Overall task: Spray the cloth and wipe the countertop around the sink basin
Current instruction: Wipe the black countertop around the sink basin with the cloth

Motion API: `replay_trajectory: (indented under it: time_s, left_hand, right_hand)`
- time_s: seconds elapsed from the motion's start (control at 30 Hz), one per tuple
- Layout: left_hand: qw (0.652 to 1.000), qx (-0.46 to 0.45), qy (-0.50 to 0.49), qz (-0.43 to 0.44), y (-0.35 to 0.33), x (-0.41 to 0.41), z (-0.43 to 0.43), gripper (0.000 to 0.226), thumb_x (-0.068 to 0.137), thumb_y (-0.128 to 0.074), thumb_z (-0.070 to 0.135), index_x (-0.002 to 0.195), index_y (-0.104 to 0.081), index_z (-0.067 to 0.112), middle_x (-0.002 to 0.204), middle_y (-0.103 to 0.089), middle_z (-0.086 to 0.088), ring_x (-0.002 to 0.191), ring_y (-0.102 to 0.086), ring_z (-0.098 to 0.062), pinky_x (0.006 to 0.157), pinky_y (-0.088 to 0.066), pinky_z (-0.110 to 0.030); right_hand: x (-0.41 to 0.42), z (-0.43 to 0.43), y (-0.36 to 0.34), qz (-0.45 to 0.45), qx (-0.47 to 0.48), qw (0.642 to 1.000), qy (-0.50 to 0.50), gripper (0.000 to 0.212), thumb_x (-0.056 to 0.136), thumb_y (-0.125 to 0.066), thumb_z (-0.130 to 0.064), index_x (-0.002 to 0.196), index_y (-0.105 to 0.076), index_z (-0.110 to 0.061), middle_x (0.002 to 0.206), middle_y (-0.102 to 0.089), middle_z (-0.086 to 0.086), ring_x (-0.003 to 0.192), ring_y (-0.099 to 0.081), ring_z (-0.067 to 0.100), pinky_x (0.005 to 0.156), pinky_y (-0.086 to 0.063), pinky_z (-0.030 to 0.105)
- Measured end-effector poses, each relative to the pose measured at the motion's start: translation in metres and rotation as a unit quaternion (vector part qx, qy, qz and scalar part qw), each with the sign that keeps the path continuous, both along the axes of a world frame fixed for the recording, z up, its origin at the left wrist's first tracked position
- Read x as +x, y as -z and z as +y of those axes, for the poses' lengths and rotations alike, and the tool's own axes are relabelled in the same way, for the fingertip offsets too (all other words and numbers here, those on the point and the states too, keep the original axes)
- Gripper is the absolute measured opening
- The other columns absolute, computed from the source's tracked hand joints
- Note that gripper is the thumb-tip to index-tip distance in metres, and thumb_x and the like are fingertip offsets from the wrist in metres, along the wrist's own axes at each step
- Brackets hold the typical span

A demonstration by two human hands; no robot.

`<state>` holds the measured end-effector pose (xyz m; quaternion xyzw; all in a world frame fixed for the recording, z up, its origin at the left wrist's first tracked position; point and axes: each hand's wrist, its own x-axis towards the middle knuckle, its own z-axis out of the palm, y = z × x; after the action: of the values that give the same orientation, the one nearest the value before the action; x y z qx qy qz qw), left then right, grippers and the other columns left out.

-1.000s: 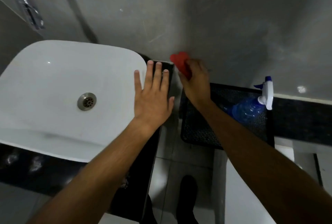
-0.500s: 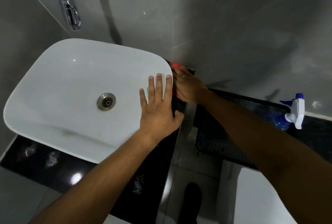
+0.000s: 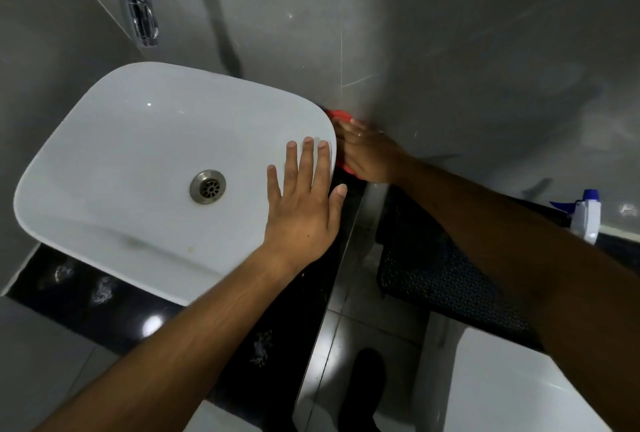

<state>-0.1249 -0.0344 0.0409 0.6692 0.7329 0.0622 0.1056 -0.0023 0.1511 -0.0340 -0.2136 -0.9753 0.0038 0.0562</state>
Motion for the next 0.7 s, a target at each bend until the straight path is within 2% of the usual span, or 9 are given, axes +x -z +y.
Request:
replay_trajectory:
  time_s: [0.1, 0.17, 0.27, 0.43, 0.53, 0.7]
  left_hand:
    - [1.0, -0.009, 0.001, -0.025, -0.002, 0.0, 0.001, 0.069, 0.099, 0.0, 0.053, 0.158, 0.012, 0.021, 0.167, 0.019, -0.004, 0.152, 0.024, -0.024, 0.123, 0.006, -0.056]
    - [0.999, -0.016, 0.001, -0.035, -0.004, 0.0, 0.0, 0.069, 0.099, 0.001, 0.055, 0.158, 0.013, 0.021, 0.167, 0.021, -0.004, 0.151, 0.025, -0.024, 0.122, 0.009, -0.056]
    - [0.998, -0.028, 0.009, -0.051, -0.007, -0.003, -0.001, 0.07, 0.098, -0.001, 0.054, 0.158, 0.014, 0.022, 0.166, 0.021, -0.004, 0.151, 0.026, -0.024, 0.121, 0.012, -0.056]
    - [0.997, -0.031, 0.069, -0.029, -0.008, -0.033, -0.045, 0.068, 0.098, 0.001, 0.054, 0.158, 0.013, 0.024, 0.167, 0.021, -0.003, 0.15, 0.027, -0.023, 0.12, 0.015, -0.056]
    - [0.997, -0.001, 0.079, 0.013, -0.008, -0.064, -0.068, 0.067, 0.1, -0.003, 0.051, 0.159, 0.006, 0.02, 0.168, 0.013, -0.005, 0.153, 0.021, -0.026, 0.121, 0.008, -0.06]
    - [0.998, 0.04, 0.056, 0.009, -0.008, -0.099, -0.091, 0.061, 0.106, -0.014, 0.046, 0.16, -0.003, 0.019, 0.169, 0.003, -0.01, 0.154, 0.013, -0.032, 0.12, 0.004, -0.063]
  right_hand:
    - [0.024, -0.006, 0.013, 0.065, -0.049, 0.996, 0.044, 0.047, 0.093, -0.052, -0.015, 0.137, -0.046, 0.0, 0.145, -0.046, 0.025, 0.136, -0.041, 0.041, 0.111, -0.034, 0.059]
    - [0.02, -0.024, 0.013, 0.039, -0.067, 0.995, 0.064, 0.049, 0.091, -0.054, -0.013, 0.138, -0.045, 0.001, 0.146, -0.044, 0.026, 0.138, -0.037, 0.042, 0.114, -0.03, 0.06]
    - [0.015, -0.053, 0.015, 0.014, -0.087, 0.993, 0.082, 0.059, 0.094, -0.05, -0.024, 0.148, -0.031, -0.009, 0.157, -0.03, 0.016, 0.148, -0.021, 0.034, 0.121, -0.017, 0.053]
    - [0.017, -0.13, 0.026, 0.037, -0.043, 0.99, 0.13, 0.05, 0.098, -0.034, -0.029, 0.143, -0.039, -0.008, 0.151, -0.041, 0.016, 0.143, -0.031, 0.036, 0.118, -0.023, 0.056]
    - [0.018, -0.179, 0.033, 0.065, -0.044, 0.987, 0.138, 0.048, 0.098, -0.038, -0.025, 0.142, -0.04, -0.009, 0.151, -0.041, 0.015, 0.144, -0.031, 0.035, 0.117, -0.024, 0.055]
    - [-0.003, -0.285, 0.043, 0.048, -0.065, 0.991, 0.106, 0.051, 0.094, -0.041, -0.027, 0.144, -0.037, -0.017, 0.152, -0.041, 0.01, 0.145, -0.028, 0.032, 0.118, -0.022, 0.054]
